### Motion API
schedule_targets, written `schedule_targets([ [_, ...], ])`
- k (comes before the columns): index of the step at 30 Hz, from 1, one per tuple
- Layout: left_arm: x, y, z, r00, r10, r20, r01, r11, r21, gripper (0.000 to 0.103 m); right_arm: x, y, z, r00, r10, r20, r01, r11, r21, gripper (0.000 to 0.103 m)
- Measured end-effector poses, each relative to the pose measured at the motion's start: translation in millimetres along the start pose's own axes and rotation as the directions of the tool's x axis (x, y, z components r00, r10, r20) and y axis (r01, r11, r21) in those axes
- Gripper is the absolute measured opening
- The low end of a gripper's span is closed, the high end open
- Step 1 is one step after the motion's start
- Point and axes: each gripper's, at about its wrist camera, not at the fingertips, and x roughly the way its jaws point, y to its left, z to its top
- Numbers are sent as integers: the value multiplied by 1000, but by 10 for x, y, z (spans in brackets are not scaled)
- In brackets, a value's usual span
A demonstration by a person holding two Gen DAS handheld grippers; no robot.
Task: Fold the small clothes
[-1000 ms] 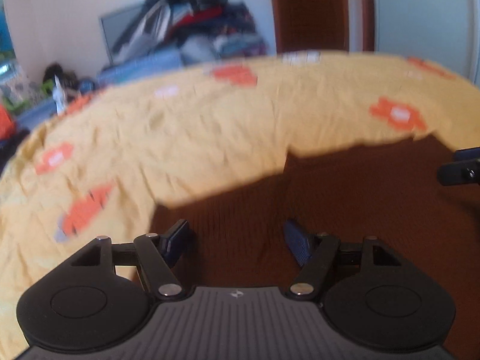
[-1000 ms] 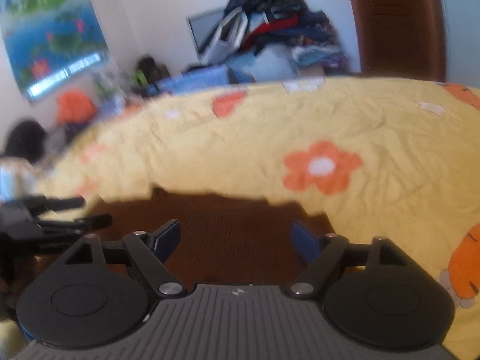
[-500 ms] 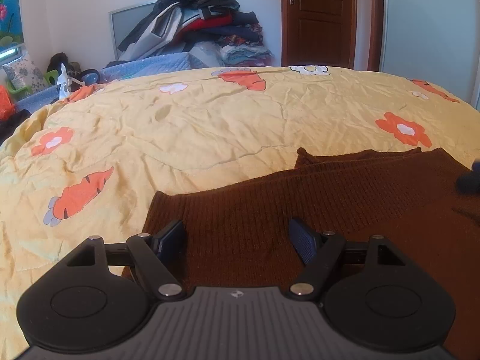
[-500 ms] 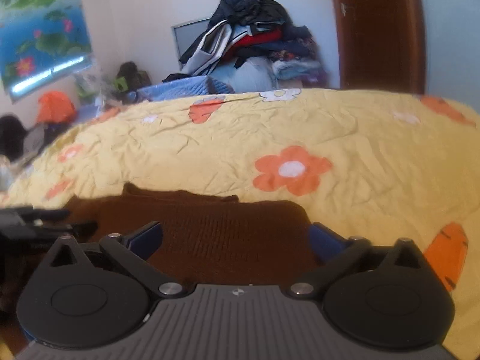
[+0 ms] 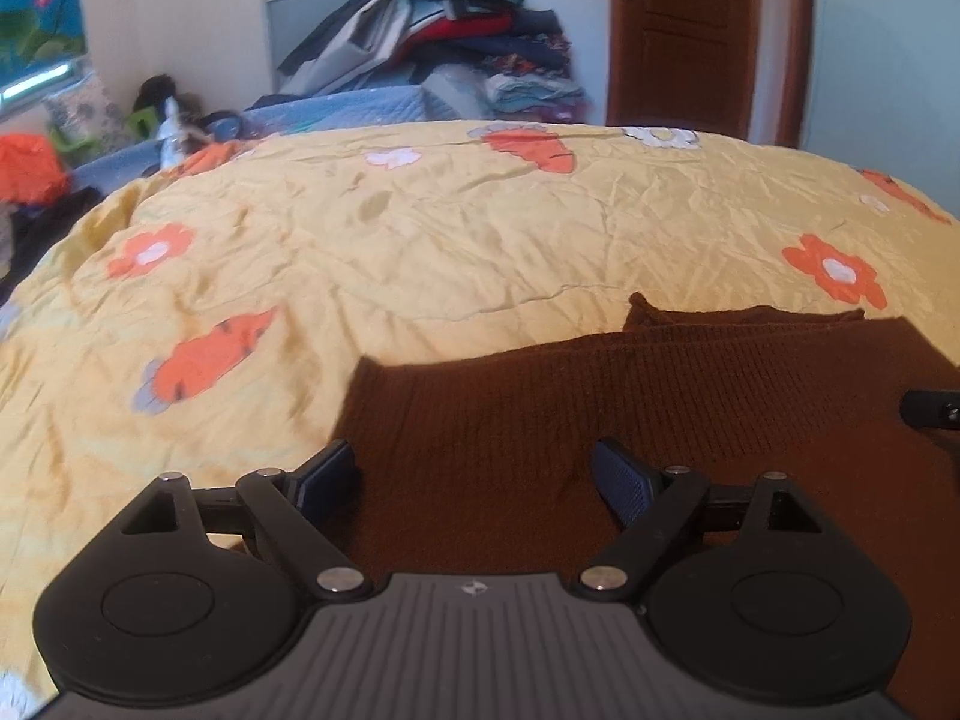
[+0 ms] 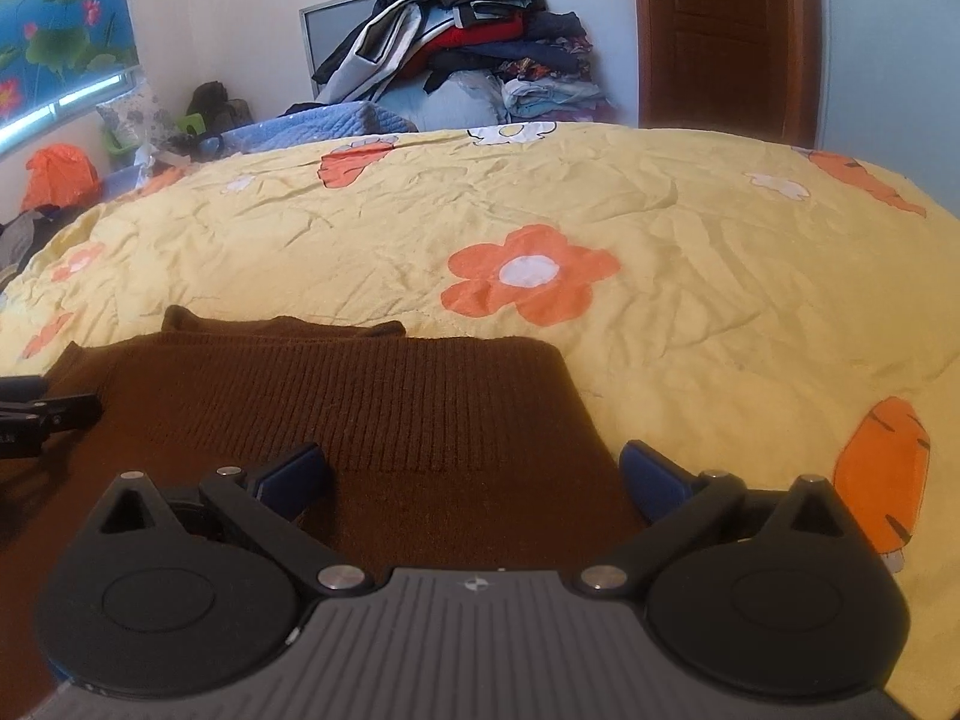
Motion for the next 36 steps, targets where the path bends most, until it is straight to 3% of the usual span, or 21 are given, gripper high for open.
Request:
schedule_targets([
  [2, -176, 93, -94, 998, -62, -3, 62, 996, -64, 87, -25, -3, -5, 1000, -2, 1, 2, 1000, -4, 103],
  [4, -282, 116, -207, 995, -99, 1, 99, 993, -60, 87, -19, -7, -16, 1000, -7, 1, 7, 1000, -10, 103],
  [6, -224, 94, -340, 998, -63, -12, 64, 998, 23, 88, 10, -19, -4, 1000, -4, 3, 4, 1000, -7, 103],
  [8, -195, 166, -420, 994, -92, 52, 88, 994, 71, 91, -94, -22, -95, 1000, 2, 9, -2, 1000, 1, 103],
  [10, -150, 212, -348, 996, -87, 31, 86, 995, 51, 96, -255, 17, -206, 1000, -1, 13, 1, 1000, 5, 103],
  [14, -293, 244, -304, 998, -69, 5, 68, 998, 10, 95, -382, 79, -247, 998, -64, -5, 64, 998, -4, 103],
  [15, -420, 298, -332, 997, -80, 8, 81, 997, -13, 95, -503, 42, -258, 998, -57, 2, 57, 998, 25, 103],
  [17, -692, 432, -456, 991, -130, 32, 131, 989, -61, 95, -885, -124, -335, 997, 36, 65, -43, 993, 113, 103],
  [18, -839, 525, -564, 988, -152, 37, 154, 983, -101, 95, -1079, -209, -408, 993, 70, 89, -83, 985, 150, 103],
  [20, -1027, 675, -767, 983, -182, 18, 182, 968, -171, 95, -1430, -357, -584, 993, 68, 100, -87, 976, 200, 103],
  [23, -1124, 858, -1028, 973, -226, -42, 203, 930, -306, 95, -1698, -591, -874, 996, 87, 27, -91, 944, 316, 103],
  [25, -1175, 923, -1136, 969, -248, -23, 220, 895, -388, 94, -1735, -630, -1042, 991, 129, -30, -110, 929, 353, 94],
  [27, -1188, 932, -1153, 961, -275, -16, 240, 864, -443, 94, -1768, -543, -1156, 984, 175, -28, -156, 931, 329, 90],
  [29, -1148, 912, -1127, 951, -308, -15, 265, 841, -471, 94, -1740, -448, -1194, 968, 246, -41, -221, 923, 316, 78],
  [30, -1132, 883, -1099, 951, -309, -20, 265, 845, -465, 85, -1713, -422, -1197, 963, 264, -46, -237, 918, 318, 69],
  [31, -1103, 852, -1065, 951, -307, -36, 260, 856, -446, 46, -1701, -392, -1171, 959, 277, -58, -245, 916, 318, 54],
  [32, -1058, 816, -1024, 951, -299, -79, 241, 877, -416, 24, -1665, -392, -1144, 954, 289, -83, -249, 915, 319, 40],
  [33, -1013, 811, -999, 951, -285, -117, 218, 891, -398, 12, -1631, -398, -1124, 944, 308, -116, -258, 911, 320, 19],
  [35, -1048, 875, -935, 945, -301, -130, 231, 893, -386, 11, -1718, -379, -1057, 937, 321, -134, -280, 924, 261, 18],
  [36, -1119, 906, -898, 950, -287, -122, 228, 906, -357, 11, -1807, -367, -1020, 939, 317, -134, -282, 932, 227, 18],
])
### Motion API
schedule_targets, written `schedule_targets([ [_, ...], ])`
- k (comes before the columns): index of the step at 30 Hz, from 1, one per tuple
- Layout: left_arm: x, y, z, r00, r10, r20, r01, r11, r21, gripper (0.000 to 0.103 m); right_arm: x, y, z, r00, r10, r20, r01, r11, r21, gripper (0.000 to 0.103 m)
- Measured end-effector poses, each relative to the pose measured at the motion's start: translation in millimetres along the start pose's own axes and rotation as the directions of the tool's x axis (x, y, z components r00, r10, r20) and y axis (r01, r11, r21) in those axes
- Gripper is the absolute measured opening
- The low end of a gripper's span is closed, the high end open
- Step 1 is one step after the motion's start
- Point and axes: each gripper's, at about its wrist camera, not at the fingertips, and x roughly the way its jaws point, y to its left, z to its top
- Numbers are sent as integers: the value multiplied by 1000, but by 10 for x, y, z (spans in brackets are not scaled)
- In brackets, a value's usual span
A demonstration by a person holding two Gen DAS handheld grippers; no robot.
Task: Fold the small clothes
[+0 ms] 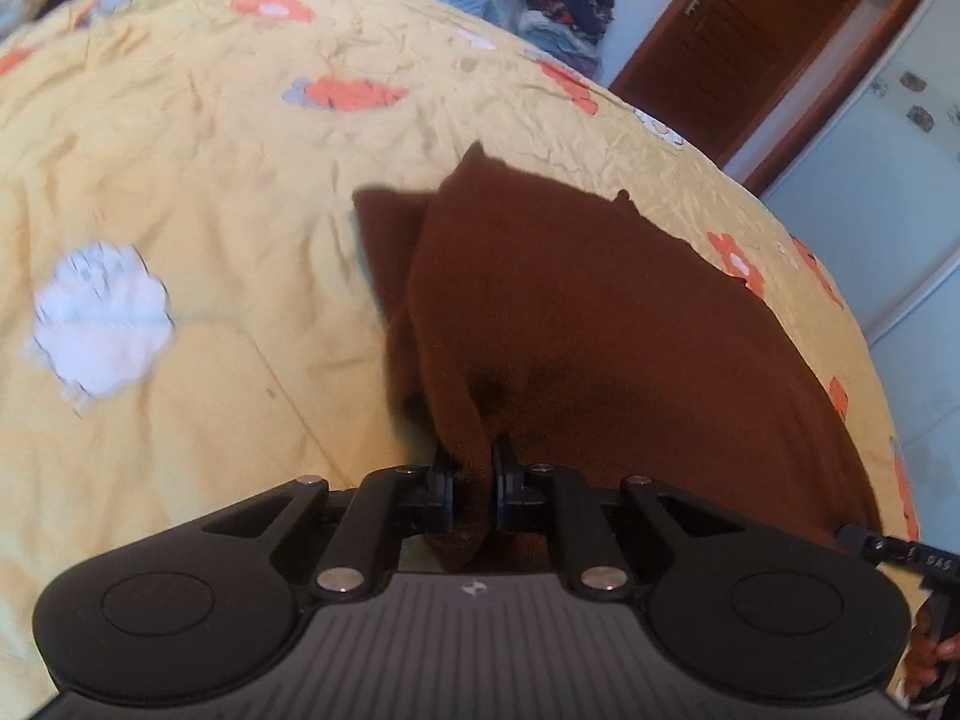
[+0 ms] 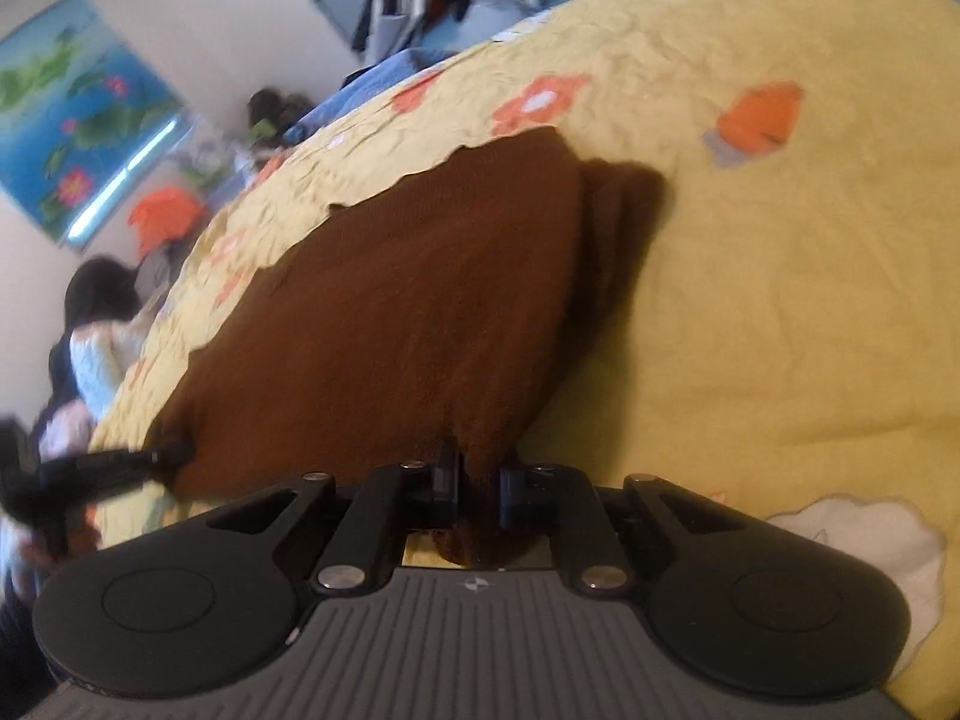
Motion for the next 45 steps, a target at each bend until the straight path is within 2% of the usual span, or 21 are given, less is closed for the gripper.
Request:
schedule_targets([
  [4, -61, 39, -7, 993, 111, 26, -114, 984, 137, 8, -153, -77, -52, 997, -72, -17, 71, 996, -51, 16],
  [6, -6, 79, -61, 995, 100, 7, -100, 979, 178, 10, -65, -134, -123, 997, -62, -41, 61, 997, -38, 20],
  [8, -146, 11, -105, 993, 102, 58, -112, 971, 209, 11, -103, -105, -140, 998, -53, -24, 52, 998, -31, 45],
  [9, -238, -53, -128, 989, 108, 96, -128, 963, 237, 13, -158, -58, -120, 997, -78, 5, 78, 997, -28, 68],
  [10, -337, -138, -162, 982, 120, 144, -156, 950, 272, 17, -240, 5, -107, 992, -107, 62, 109, 993, -35, 77],
  [11, -421, -257, -201, 971, 128, 202, -188, 930, 315, 21, -307, 81, -88, 987, -117, 111, 124, 991, -56, 76],
  [12, -463, -372, -239, 962, 119, 247, -203, 915, 349, 39, -327, 180, -58, 984, -117, 136, 129, 988, -86, 75],
  [13, -469, -518, -278, 957, 88, 277, -195, 901, 388, 67, -291, 292, -10, 983, -109, 146, 127, 985, -120, 75],
  [15, -355, -799, -359, 955, 10, 297, -158, 863, 480, 84, -111, 569, 63, 991, -47, 126, 72, 977, -200, 75],
  [18, 68, -1232, -480, 963, -10, 271, -166, 768, 618, 83, 348, 910, 150, 998, -12, 61, 29, 958, -286, 73],
  [22, 548, -1398, -615, 984, 48, 173, -158, 689, 708, 81, 889, 1076, 48, 986, -165, -19, 144, 911, -387, 74],
  [24, 501, -1293, -619, 989, 15, 149, -118, 694, 710, 81, 859, 1131, -202, 978, -209, 30, 194, 835, -514, 74],
  [27, 420, -1116, -581, 995, 0, 104, -72, 718, 693, 81, 697, 1156, -378, 974, -226, 29, 208, 833, -512, 75],
  [29, 369, -1014, -533, 997, -10, 76, -42, 756, 653, 81, 682, 1161, -366, 975, -222, 21, 200, 828, -525, 78],
  [32, 147, -987, -387, 992, -73, 102, -2, 804, 595, 76, 678, 1157, -129, 980, -197, -34, 155, 854, -496, 81],
  [34, 97, -987, -212, 985, -98, 143, -1, 824, 566, 77, 593, 1138, 111, 992, -124, 11, 116, 889, -444, 92],
  [36, 215, -998, -5, 984, -87, 157, -12, 840, 542, 77, 599, 1095, 381, 992, -97, 81, 122, 904, -410, 103],
  [38, 483, -976, 188, 992, -43, 121, -25, 860, 510, 77, 766, 1009, 606, 987, -130, 90, 154, 917, -369, 103],
  [40, 783, -910, 286, 996, 36, 85, -74, 865, 496, 77, 985, 913, 665, 977, -210, 46, 212, 911, -353, 101],
  [42, 861, -798, 259, 994, 21, 103, -71, 854, 515, 81, 1148, 792, 497, 962, -271, -26, 240, 888, -393, 103],
  [45, 850, -769, 200, 994, 16, 107, -74, 822, 564, 81, 950, 730, 148, 971, -231, 55, 230, 858, -460, 103],
])
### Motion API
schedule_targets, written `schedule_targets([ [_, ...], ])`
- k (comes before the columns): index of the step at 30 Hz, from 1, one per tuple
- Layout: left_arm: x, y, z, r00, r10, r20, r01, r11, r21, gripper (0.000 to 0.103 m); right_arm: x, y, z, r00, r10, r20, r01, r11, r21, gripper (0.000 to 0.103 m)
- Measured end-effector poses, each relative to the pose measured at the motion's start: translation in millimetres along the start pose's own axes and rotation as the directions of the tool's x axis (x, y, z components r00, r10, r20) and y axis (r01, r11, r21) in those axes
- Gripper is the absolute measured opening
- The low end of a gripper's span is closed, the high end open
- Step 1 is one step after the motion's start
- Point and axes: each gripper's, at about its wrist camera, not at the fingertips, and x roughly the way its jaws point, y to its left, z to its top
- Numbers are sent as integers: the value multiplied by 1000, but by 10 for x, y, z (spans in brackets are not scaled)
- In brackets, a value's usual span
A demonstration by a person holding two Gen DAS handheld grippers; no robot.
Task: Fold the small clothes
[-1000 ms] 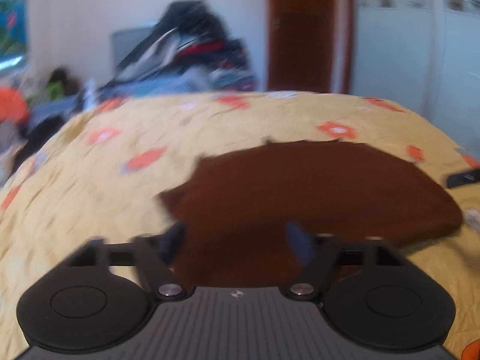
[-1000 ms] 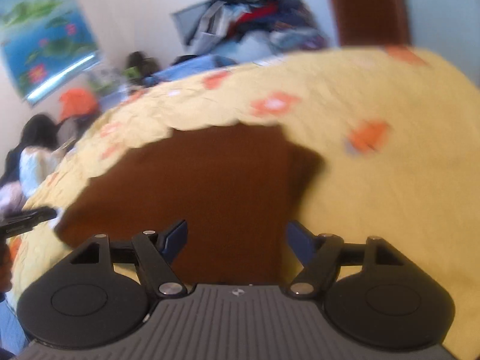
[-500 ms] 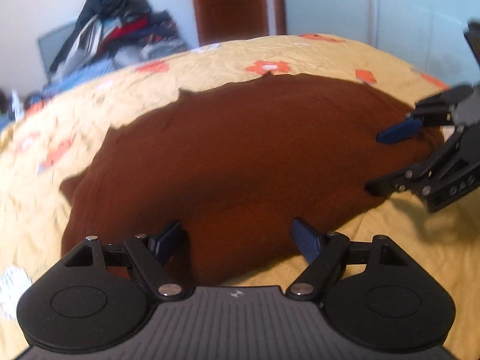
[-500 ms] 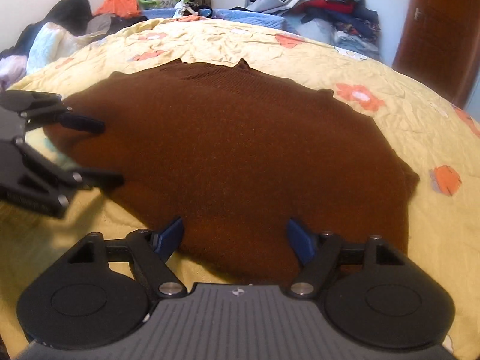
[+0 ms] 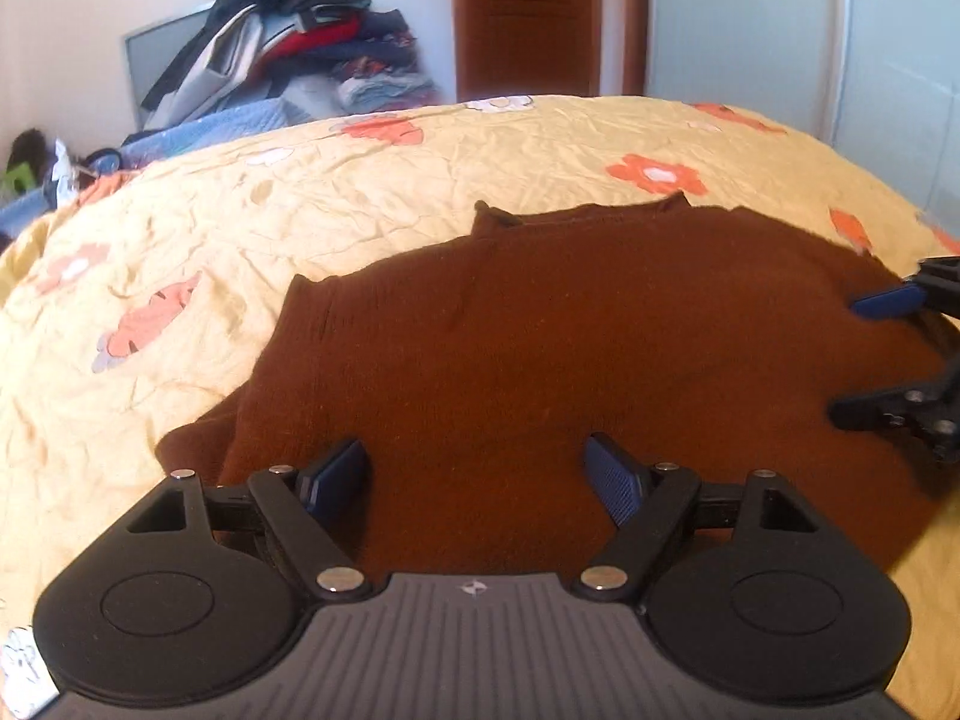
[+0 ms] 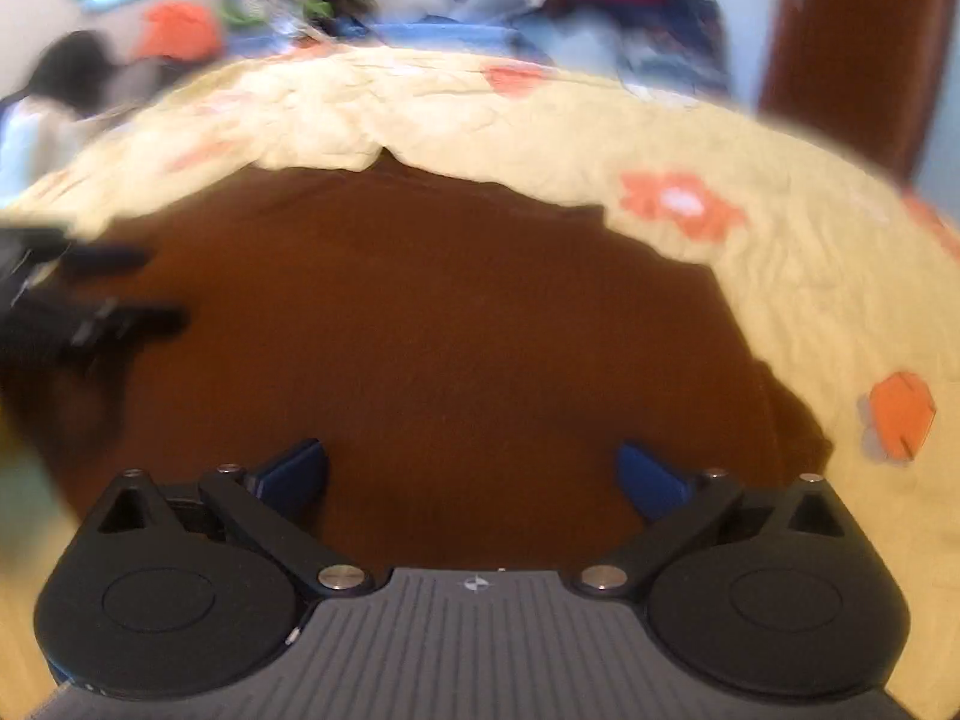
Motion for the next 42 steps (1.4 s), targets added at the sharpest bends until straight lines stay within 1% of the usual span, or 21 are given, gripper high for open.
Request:
schedule_targets([
  [3, 19, 55, 172, 999, -9, -35, 8, 1000, -18, 81, -81, 26, 48, 999, 0, -44, -1, 1000, -23, 103],
  [5, -45, 37, 325, 1000, 2, 12, -2, 1000, -9, 80, -71, -66, 257, 997, 29, -67, -29, 1000, 3, 102],
  [8, 74, 44, 549, 999, 21, 41, -20, 1000, -7, 80, -15, -261, 568, 998, 54, 28, -57, 993, 101, 103],
  [10, 281, 45, 702, 1000, 21, 9, -21, 1000, -22, 80, 129, -376, 749, 996, 66, 60, -74, 986, 147, 103],
  [12, 548, 61, 790, 997, 58, -52, -59, 998, -18, 80, 404, -502, 863, 996, 79, 34, -84, 976, 201, 103],
  [14, 765, 156, 784, 993, 79, -84, -83, 995, -49, 87, 705, -610, 828, 999, 17, -46, -6, 975, 224, 103],
  [16, 822, 315, 734, 996, 55, -67, -63, 991, -115, 96, 700, -580, 662, 999, -30, 15, 27, 991, 134, 103],
  [17, 824, 341, 703, 997, 58, -49, -63, 992, -105, 99, 664, -548, 584, 998, -45, 36, 40, 993, 110, 103],
  [20, 871, 398, 725, 996, 66, -61, -73, 990, -124, 103, 607, -543, 530, 997, -52, 62, 45, 992, 120, 103],
  [22, 840, 395, 738, 993, 92, -76, -101, 986, -130, 103, 602, -529, 567, 997, -54, 50, 48, 993, 112, 103],
  [24, 641, 391, 699, 985, 157, -75, -167, 974, -156, 101, 459, -588, 553, 997, -54, 58, 43, 983, 179, 102],
  [26, 215, 438, 527, 986, 165, -5, -162, 964, -212, 102, 160, -713, 425, 991, -58, 119, 19, 951, 309, 103],
  [27, -25, 483, 395, 988, 148, 35, -134, 955, -263, 102, -24, -782, 305, 986, -29, 164, -33, 931, 365, 103],
  [30, -629, 683, -118, 995, 76, 65, -38, 885, -463, 102, -426, -1024, -143, 975, 71, 212, -178, 819, 545, 103],
  [33, -996, 828, -643, 998, -2, 62, 42, 762, -646, 102, -626, -1198, -600, 976, 129, 174, -214, 699, 682, 103],
  [35, -1076, 886, -897, 992, -93, 82, 123, 650, -750, 102, -700, -1243, -830, 967, 173, 189, -256, 616, 745, 103],
  [36, -1082, 900, -1014, 982, -149, 117, 182, 572, -800, 102, -721, -1233, -909, 954, 204, 221, -300, 579, 758, 103],
  [38, -1020, 896, -1132, 946, -245, 210, 301, 430, -851, 102, -634, -1195, -995, 915, 301, 269, -389, 479, 787, 103],
  [39, -954, 882, -1149, 930, -282, 237, 334, 372, -866, 102, -606, -1149, -980, 906, 314, 283, -409, 482, 775, 103],
  [41, -863, 825, -1060, 918, -301, 257, 357, 351, -866, 101, -528, -1040, -886, 906, 336, 258, -405, 508, 761, 103],
  [42, -813, 795, -987, 919, -307, 246, 352, 364, -862, 101, -464, -1002, -832, 899, 358, 250, -413, 510, 754, 103],
])
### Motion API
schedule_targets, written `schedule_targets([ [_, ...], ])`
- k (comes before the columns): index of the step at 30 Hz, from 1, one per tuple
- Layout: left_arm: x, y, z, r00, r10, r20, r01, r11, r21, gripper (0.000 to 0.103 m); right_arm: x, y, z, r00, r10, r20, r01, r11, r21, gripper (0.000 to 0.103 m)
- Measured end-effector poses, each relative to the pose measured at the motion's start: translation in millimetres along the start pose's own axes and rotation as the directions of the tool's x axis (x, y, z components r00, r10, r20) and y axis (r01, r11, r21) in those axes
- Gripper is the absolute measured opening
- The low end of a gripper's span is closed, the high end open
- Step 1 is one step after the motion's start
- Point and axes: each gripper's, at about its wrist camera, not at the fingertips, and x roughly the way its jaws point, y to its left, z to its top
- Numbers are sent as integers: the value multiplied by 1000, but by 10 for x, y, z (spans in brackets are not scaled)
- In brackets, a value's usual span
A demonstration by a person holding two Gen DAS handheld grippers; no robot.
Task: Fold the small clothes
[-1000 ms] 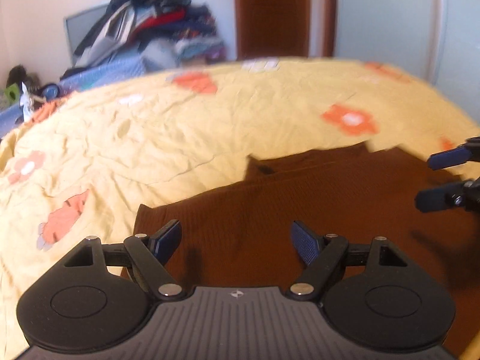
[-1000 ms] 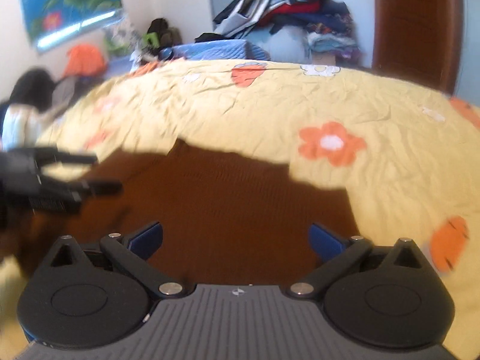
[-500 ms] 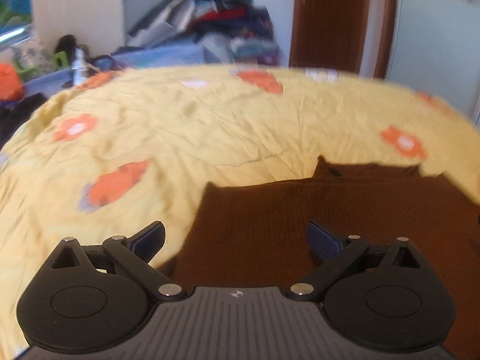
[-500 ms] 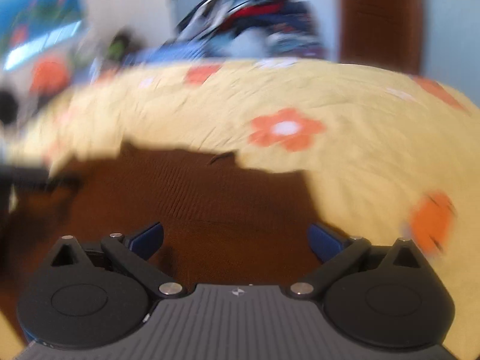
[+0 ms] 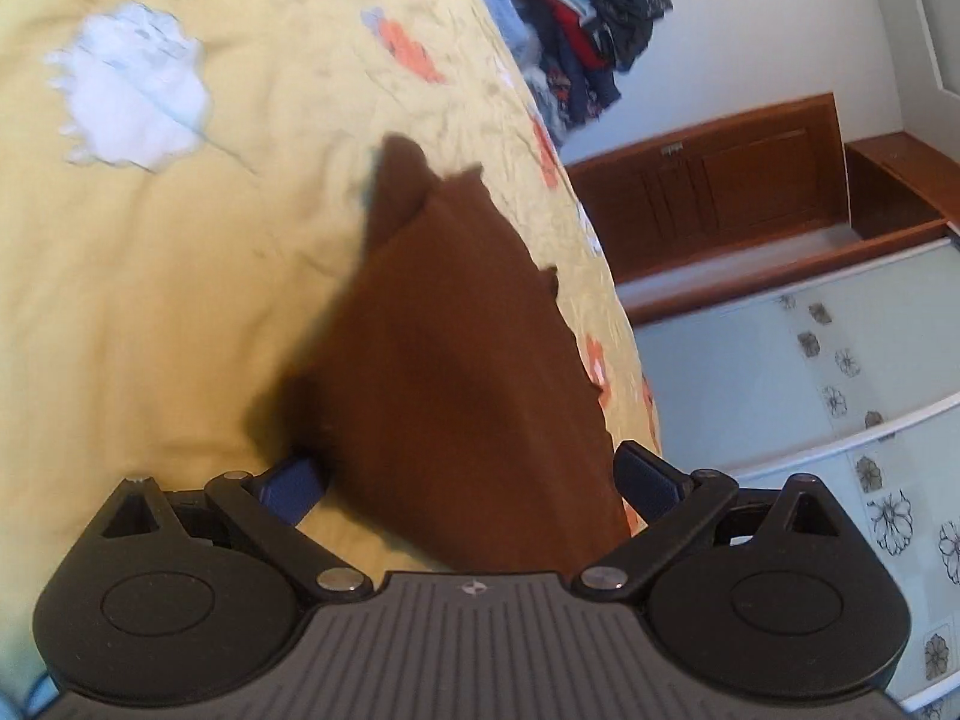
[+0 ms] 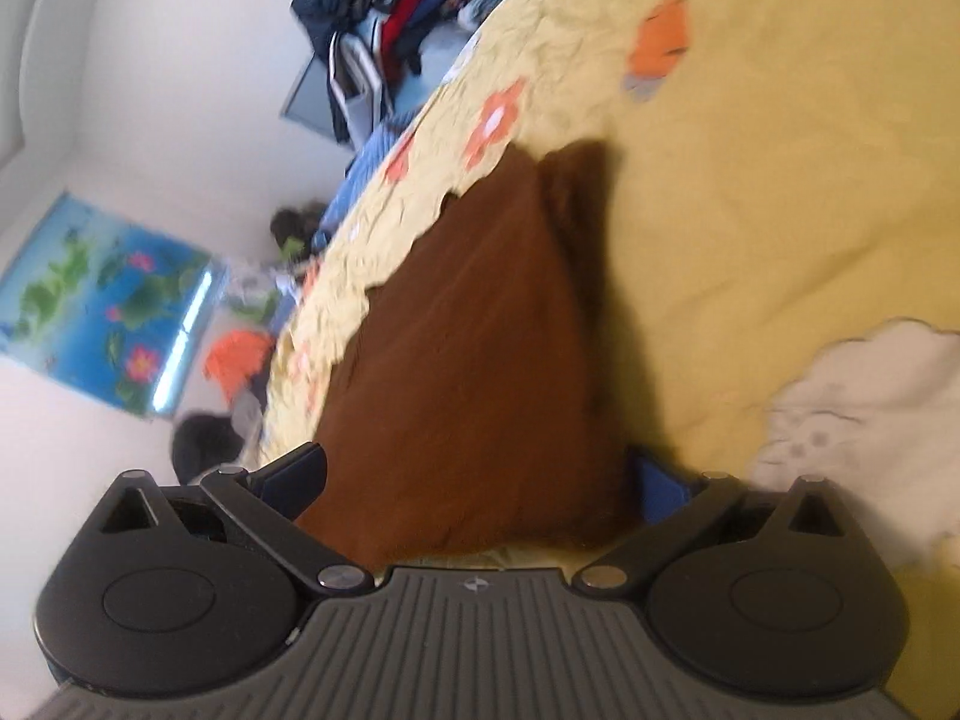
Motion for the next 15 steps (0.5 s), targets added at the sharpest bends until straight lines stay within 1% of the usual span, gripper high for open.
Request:
schedule_targets([
  [2, 154, -95, 29, 1000, 15, -18, -15, 1000, 13, 98, 134, 88, 30, 999, 5, -48, -7, 1000, -30, 102],
  [3, 214, -121, 47, 999, 26, -28, -26, 999, 22, 87, 195, 128, 49, 998, -5, -61, 2, 999, -53, 97],
  [4, 272, -123, 68, 998, 50, -30, -50, 998, 25, 69, 232, 155, 78, 997, -18, -73, 13, 998, -65, 84],
  [5, 325, -114, 100, 997, 71, -35, -71, 997, 19, 61, 264, 153, 110, 996, -35, -78, 30, 997, -65, 76],
  [6, 357, -111, 123, 995, 86, -45, -86, 996, 13, 46, 280, 121, 138, 995, -54, -79, 50, 997, -55, 54],
  [7, 387, -104, 147, 992, 112, -56, -111, 994, 11, 25, 287, 77, 155, 993, -72, -89, 69, 997, -44, 32],
  [8, 404, -76, 179, 986, 156, -65, -155, 988, 15, 13, 308, 45, 166, 991, -83, -100, 79, 996, -47, 26],
  [9, 403, -79, 188, 981, 180, -66, -179, 984, 19, 7, 302, 34, 159, 992, -76, -104, 70, 996, -58, 24],
  [10, 346, -85, 184, 982, 177, -61, -176, 984, 30, 6, 274, 45, 143, 991, -81, -109, 73, 994, -77, 23],
  [12, 200, -201, 145, 985, 167, -47, -163, 983, 81, 5, 191, 157, 98, 991, -73, -117, 56, 989, -137, 21],
  [14, 8, -310, 106, 989, 145, -25, -139, 979, 149, 5, 39, 245, 50, 992, -48, -119, 27, 985, -169, 20],
  [15, -52, -332, 96, 989, 150, -19, -144, 974, 174, 5, -26, 248, 22, 992, -45, -116, 25, 984, -174, 20],
])
